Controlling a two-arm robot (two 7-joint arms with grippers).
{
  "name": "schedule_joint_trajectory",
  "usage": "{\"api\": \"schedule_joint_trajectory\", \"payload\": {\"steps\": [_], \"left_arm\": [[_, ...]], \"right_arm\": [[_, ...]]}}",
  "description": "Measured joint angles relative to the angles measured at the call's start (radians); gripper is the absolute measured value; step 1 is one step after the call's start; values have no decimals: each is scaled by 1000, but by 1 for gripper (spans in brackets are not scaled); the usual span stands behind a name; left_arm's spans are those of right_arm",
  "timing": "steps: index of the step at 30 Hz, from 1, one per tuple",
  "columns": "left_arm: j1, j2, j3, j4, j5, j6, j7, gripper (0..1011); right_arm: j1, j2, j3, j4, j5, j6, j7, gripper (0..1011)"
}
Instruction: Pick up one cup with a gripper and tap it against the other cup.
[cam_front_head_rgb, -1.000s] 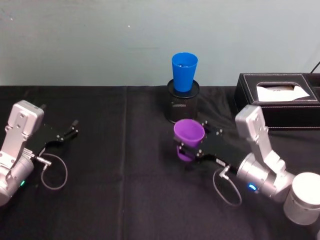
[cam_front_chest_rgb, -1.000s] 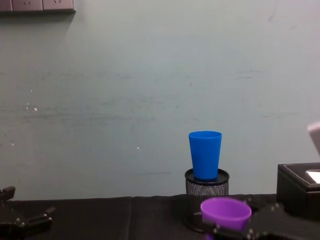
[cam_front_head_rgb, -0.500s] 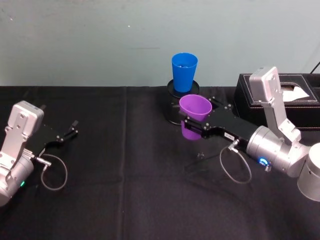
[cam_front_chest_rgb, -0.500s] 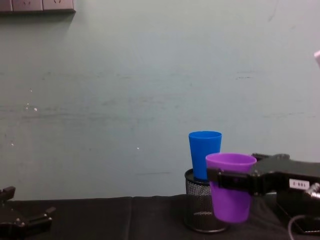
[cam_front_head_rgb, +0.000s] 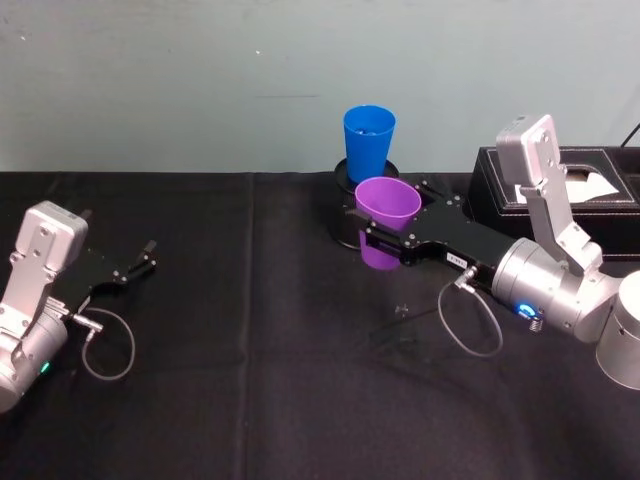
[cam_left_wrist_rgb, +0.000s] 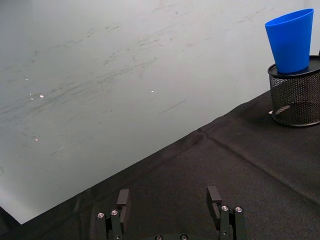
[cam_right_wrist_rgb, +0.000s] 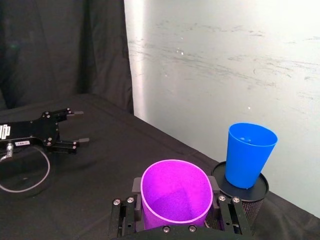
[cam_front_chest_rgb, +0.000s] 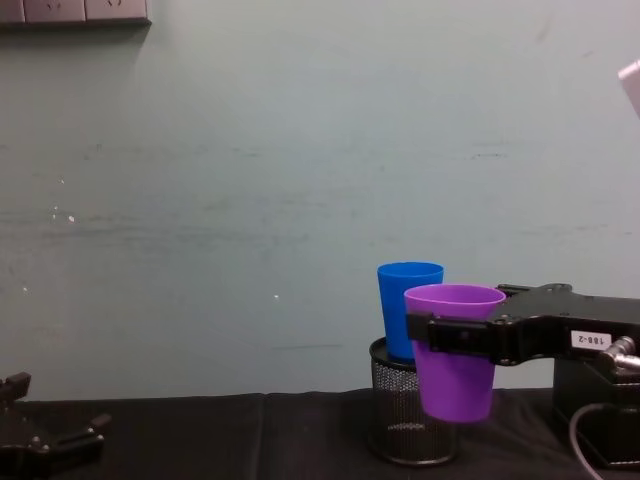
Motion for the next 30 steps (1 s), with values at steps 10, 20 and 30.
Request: {"api": "schedule_joint_trajectory", "payload": {"steps": [10,20,30], "left_arm": [[0,0,0,0,0,0,0,1000],[0,0,0,0,0,0,0,1000],[0,0,0,0,0,0,0,1000]], "right_arm": [[0,-1,1,0,0,-1,1,749],[-1,-1,2,0,0,-1,1,749],[-2,-1,3,1,0,-2,1,749]]}}
